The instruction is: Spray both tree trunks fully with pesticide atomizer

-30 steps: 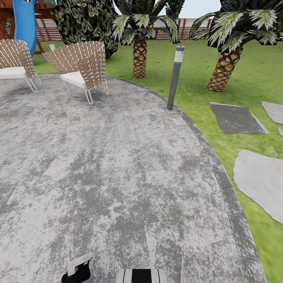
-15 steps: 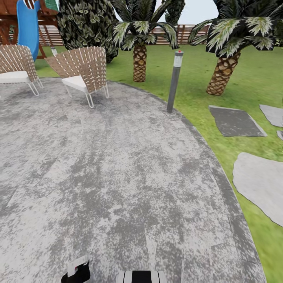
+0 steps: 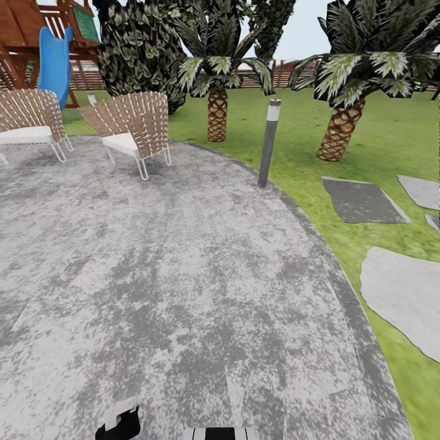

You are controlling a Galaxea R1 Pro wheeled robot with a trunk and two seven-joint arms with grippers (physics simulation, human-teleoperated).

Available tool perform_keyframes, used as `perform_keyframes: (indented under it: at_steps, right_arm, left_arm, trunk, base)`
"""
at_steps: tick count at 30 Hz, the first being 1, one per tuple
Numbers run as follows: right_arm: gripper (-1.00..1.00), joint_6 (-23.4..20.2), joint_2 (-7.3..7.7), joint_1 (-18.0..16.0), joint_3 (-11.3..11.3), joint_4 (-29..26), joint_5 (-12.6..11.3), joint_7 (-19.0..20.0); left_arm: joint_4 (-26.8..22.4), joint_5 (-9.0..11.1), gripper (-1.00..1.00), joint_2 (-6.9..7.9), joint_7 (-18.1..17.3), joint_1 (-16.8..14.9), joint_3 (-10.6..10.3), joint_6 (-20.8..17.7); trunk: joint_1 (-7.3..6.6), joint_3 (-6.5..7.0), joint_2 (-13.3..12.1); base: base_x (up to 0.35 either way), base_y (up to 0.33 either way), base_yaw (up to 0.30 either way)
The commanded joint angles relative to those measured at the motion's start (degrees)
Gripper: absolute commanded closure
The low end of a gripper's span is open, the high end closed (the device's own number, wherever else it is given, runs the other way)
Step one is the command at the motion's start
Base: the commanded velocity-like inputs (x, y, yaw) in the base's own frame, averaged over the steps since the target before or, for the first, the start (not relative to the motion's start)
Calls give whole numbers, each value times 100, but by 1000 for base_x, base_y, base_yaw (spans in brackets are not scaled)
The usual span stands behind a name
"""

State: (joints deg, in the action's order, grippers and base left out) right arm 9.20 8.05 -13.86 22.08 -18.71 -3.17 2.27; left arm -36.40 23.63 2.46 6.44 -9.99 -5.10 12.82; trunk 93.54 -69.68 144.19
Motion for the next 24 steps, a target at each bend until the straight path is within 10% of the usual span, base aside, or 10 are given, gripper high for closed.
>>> perform_keyframes:
  at_steps: [1,24]
  right_arm:
    - [-100,21,-2,-3,17,7,-34,25]
    - [-100,20,-5,-3,7,16,-31,27]
  left_arm:
    - [1,43,100,9,49,-3,-50,28]
    - [8,36,100,9,50,-3,-46,27]
  trunk:
    - [-4,19,0]
    - [-63,528,-31]
  base:
    - [0,0,0]
    - [0,0,0]
